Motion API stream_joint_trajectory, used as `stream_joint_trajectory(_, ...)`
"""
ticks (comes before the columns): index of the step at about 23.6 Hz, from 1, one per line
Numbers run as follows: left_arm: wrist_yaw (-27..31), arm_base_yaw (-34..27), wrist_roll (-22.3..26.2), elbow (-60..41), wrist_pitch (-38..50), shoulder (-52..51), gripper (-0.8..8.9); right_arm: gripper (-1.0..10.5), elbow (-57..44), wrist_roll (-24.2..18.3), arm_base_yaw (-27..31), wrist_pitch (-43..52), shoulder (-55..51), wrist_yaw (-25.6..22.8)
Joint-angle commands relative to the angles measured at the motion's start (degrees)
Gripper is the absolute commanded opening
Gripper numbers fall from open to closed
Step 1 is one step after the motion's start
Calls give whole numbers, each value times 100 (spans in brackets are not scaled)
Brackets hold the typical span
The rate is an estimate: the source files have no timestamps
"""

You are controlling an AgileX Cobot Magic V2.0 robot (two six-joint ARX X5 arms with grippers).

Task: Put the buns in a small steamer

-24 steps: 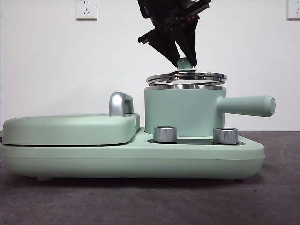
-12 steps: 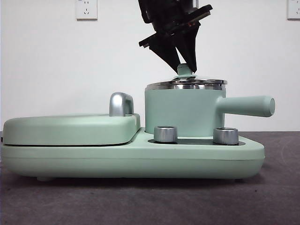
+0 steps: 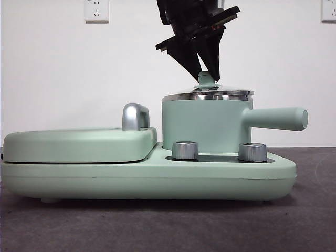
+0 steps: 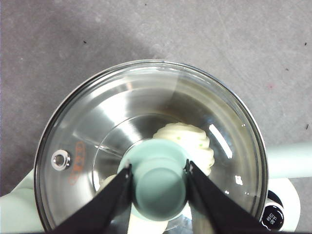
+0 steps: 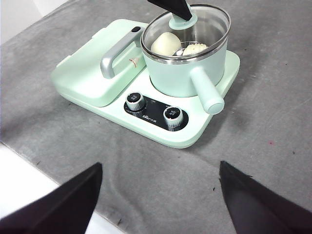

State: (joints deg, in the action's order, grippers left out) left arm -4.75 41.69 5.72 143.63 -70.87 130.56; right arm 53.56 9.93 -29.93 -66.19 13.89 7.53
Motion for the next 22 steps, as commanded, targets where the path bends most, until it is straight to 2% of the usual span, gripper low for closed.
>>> stream_joint_trajectory(1, 160, 31, -101, 116, -35, 310, 263, 380, 35, 61, -31, 61, 9, -7)
stream_joint_trajectory(3, 160, 33, -299, 186, -2, 299, 504, 380, 35, 61, -31, 61, 9, -7)
stream_joint_trajectory(4, 160, 33, -374, 302, -68, 297, 577, 380, 35, 61, -31, 61, 9, -4)
stream_joint_trajectory(5, 160, 33, -398, 546, -251, 284, 601, 380, 35, 61, -31, 61, 9, -4)
stream_joint_trajectory(9, 160, 28, -706, 1250, -796, -166, 599, 380, 35, 57, -31, 59, 9, -4)
stream_joint_trajectory(11, 157, -7, -850, 1248, -1156, -612, 599, 380, 35, 59, -31, 59, 9, -4)
stream_joint_trajectory(14, 140, -57, -1036, 903, -1257, -1443, 599, 380, 35, 57, -31, 61, 9, 0)
stream_joint_trajectory(16, 133, -52, -1032, 225, -1281, -2201, 599, 380, 35, 57, -31, 61, 9, 22)
stream_joint_trajectory(19, 136, -4, -898, -1412, -1279, -3547, 598, 380, 35, 55, -33, 61, 11, 46)
stream_joint_trajectory(22, 136, -4, -962, -2959, -1248, -4756, 594, 380, 35, 35, -33, 63, 15, 63)
